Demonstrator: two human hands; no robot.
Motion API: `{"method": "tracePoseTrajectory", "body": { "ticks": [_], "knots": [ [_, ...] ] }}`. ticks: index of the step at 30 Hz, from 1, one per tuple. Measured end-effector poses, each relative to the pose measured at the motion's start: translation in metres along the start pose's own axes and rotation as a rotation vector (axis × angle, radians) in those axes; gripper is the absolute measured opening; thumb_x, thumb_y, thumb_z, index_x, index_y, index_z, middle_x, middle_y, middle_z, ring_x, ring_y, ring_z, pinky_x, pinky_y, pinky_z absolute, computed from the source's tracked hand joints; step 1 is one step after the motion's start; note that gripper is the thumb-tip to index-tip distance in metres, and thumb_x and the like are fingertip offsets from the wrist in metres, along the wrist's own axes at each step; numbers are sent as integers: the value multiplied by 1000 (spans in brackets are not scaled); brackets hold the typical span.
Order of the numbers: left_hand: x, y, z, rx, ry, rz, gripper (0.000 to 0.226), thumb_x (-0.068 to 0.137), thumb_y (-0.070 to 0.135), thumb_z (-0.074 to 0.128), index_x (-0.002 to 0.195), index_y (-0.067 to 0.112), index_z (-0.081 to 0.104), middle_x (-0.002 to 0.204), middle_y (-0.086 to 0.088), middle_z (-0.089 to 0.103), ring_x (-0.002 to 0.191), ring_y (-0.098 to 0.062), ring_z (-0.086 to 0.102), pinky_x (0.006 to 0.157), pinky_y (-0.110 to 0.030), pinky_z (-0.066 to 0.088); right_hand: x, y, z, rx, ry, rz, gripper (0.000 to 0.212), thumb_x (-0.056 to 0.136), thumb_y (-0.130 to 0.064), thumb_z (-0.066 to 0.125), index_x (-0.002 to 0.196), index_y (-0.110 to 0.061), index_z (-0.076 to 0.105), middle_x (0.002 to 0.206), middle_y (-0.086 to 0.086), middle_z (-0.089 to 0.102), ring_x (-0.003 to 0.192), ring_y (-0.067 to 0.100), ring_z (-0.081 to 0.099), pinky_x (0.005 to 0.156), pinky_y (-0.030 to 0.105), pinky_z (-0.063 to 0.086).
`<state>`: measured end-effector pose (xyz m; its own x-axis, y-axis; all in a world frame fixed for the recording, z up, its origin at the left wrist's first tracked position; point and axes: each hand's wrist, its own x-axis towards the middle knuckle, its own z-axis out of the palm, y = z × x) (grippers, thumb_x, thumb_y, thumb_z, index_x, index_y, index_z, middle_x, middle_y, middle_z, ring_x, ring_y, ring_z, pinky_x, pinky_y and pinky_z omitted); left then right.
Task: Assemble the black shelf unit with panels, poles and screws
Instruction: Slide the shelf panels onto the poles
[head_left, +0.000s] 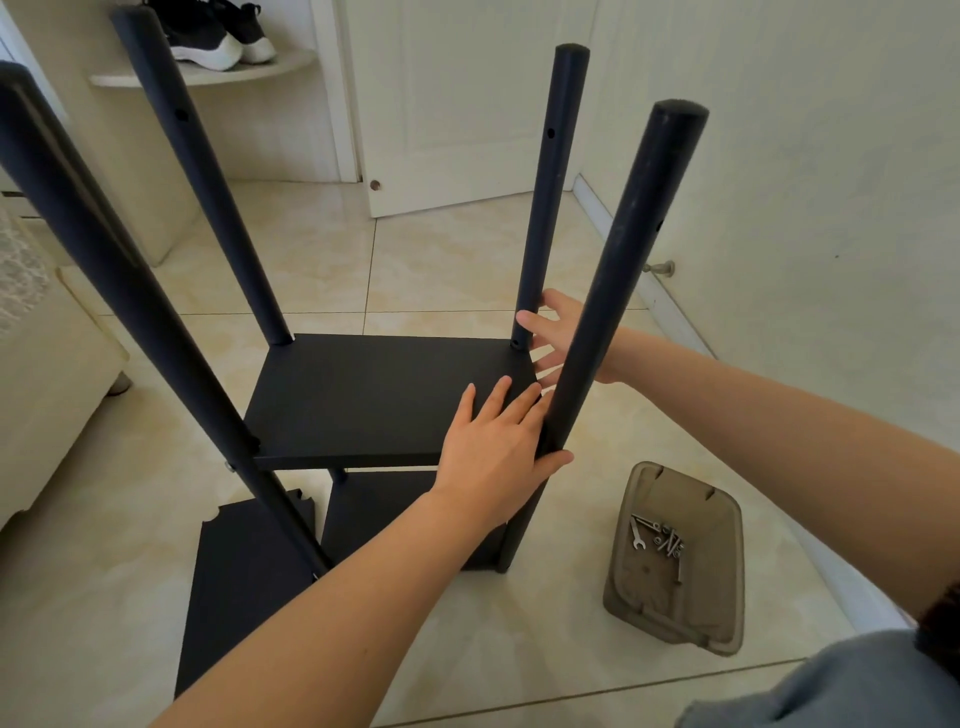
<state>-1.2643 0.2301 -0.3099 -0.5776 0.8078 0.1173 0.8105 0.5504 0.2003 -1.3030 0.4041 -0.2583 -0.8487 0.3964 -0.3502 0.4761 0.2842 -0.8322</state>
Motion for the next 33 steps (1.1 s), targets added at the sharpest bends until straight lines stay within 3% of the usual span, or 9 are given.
{"method": "tracePoseTrajectory", "body": {
  "ticks": [4, 8, 12, 16, 20, 23, 26, 29, 33],
  "knots": [
    [0, -1, -2, 14, 3, 16, 74, 96, 70, 28, 158, 30, 22, 165, 8, 22, 155, -23, 6, 119, -48, -7, -1, 4, 1, 7, 11, -28, 60, 93, -36, 63, 143, -25, 33, 144, 9, 46, 122, 38, 54, 64, 30, 55],
    [-2, -1, -5, 43, -1, 33, 74, 96, 70, 29, 158, 29, 22, 165, 7, 21, 155, -23, 6, 119, -47, -7, -5, 5, -1, 94, -38, 7, 42, 92, -27, 66, 124, -26, 41, 120, 4, 51, 85, 19, 57, 43, 23, 55],
    [-4, -2, -9, 28, -14, 24, 74, 96, 69, 32, 157, 28, 24, 166, 7, 20, 155, -21, 5, 117, -44, -9, -8, 6, -2, 159, -61, 75, 51, 90, -15, 69, 134, -13, 43, 127, 10, 53, 101, 29, 57, 47, 27, 57],
    [-11, -3, -11, 15, -2, 40, 71, 97, 65, 37, 156, 26, 29, 165, 6, 24, 155, -21, 9, 121, -42, -3, -15, 5, -1, 216, -128, 201, 46, 93, -13, 64, 135, -6, 45, 138, 17, 52, 118, 34, 56, 71, 33, 57],
    [-23, -7, -15, -32, 69, 43, 60, 100, 53, 46, 152, 24, 39, 161, 5, 33, 153, -20, 19, 123, -38, 7, -24, 4, -7, 259, -195, 229, 40, 95, -10, 61, 133, -4, 50, 136, 22, 53, 114, 35, 58, 66, 37, 58],
    [-39, -7, -21, -96, 238, 80, 43, 97, 34, 63, 137, 17, 59, 138, 1, 61, 136, -22, 49, 115, -35, 33, -34, 0, -7, 273, -244, 257, 33, 100, -13, 53, 132, -3, 53, 133, 21, 55, 114, 35, 58, 67, 41, 57],
    [-60, -4, -20, -193, 458, 135, 21, 89, 18, 71, 109, 14, 73, 97, 1, 72, 96, -18, 67, 82, -30, 55, -48, -5, -7, 325, -244, 243, 19, 105, -19, 44, 105, -10, 61, 113, 13, 62, 95, 29, 62, 52, 35, 58],
    [-78, 13, -19, -555, 329, -188, 10, 95, 28, 61, 94, 21, 68, 79, 8, 69, 76, -9, 66, 71, -27, 57, -58, -8, -9, 400, -209, 235, 21, 105, -16, 40, 100, -11, 60, 108, 12, 62, 91, 28, 62, 51, 36, 57],
    [-78, 23, -14, -1303, -26, -771, 21, 97, 34, 62, 98, 15, 70, 84, 5, 78, 81, -8, 74, 85, -31, 60, -67, -10, -11, 490, -183, 239, 29, 106, -15, 36, 125, -6, 56, 123, 14, 59, 101, 31, 61, 63, 41, 55]
  ]
}}
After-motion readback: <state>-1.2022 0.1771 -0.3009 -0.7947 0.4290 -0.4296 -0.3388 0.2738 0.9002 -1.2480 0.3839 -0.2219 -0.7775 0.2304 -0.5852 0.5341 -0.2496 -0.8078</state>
